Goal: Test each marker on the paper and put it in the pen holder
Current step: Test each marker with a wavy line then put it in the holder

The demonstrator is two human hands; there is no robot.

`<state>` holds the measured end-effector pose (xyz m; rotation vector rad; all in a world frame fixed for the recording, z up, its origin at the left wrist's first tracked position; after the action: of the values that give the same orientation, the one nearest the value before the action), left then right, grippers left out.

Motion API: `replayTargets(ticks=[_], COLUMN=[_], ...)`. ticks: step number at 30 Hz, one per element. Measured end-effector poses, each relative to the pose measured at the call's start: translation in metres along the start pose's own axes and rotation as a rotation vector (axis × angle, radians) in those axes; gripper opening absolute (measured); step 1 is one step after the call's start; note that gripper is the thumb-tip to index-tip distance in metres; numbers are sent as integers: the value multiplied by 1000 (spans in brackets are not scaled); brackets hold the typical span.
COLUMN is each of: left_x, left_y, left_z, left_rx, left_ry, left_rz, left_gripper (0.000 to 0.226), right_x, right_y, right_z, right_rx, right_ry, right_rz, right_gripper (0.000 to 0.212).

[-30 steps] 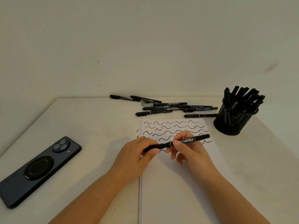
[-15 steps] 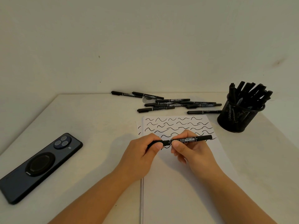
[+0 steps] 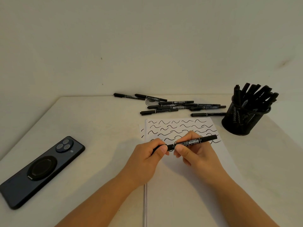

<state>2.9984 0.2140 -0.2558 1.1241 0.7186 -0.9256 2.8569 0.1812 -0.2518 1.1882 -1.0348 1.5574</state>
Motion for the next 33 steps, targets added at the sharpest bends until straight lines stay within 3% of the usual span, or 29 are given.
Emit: replayTargets(ticks=[4,8,12,18,23,27,33], left_x=[1,8,7,-16,-49,-74,-66], left_y=[1,12,21,11,-11,-21,-40], left_z=[0,3,7,19,36,52,112], left_rx=[-18,-123,-182,-132,-88,-98,-79], left_ry=[-20,37,37,-82,-245,-285,-141], left_rz=[8,37,147,277,332,199,252], left_gripper=[22,17,20,19,7,14,13], right_x=[-4,-7,-1,33,53,68,107], right_y=[6,23,33,17,18,49,118], right_z=[4,8,17,19,16,24,46], right_rx=[-35,-211,-142,122,174,48,-382], right_ry=[-39,-104,-67,294,485,438,353], right_rz=[-55,45,-349,-981,-1113,-1099,-852], right_gripper=[2,17,17,8,17,13,15])
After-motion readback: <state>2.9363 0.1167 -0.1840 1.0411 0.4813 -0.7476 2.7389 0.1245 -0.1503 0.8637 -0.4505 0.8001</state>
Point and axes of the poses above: each hand's wrist, its own z-axis towards the middle knuckle, its own y-axis out of the back of the hand, x = y × z, the point moved 5 cm from there along z, towards the middle knuckle, and after that the axes turned 8 degrees about -x, right-handed, at the moved point
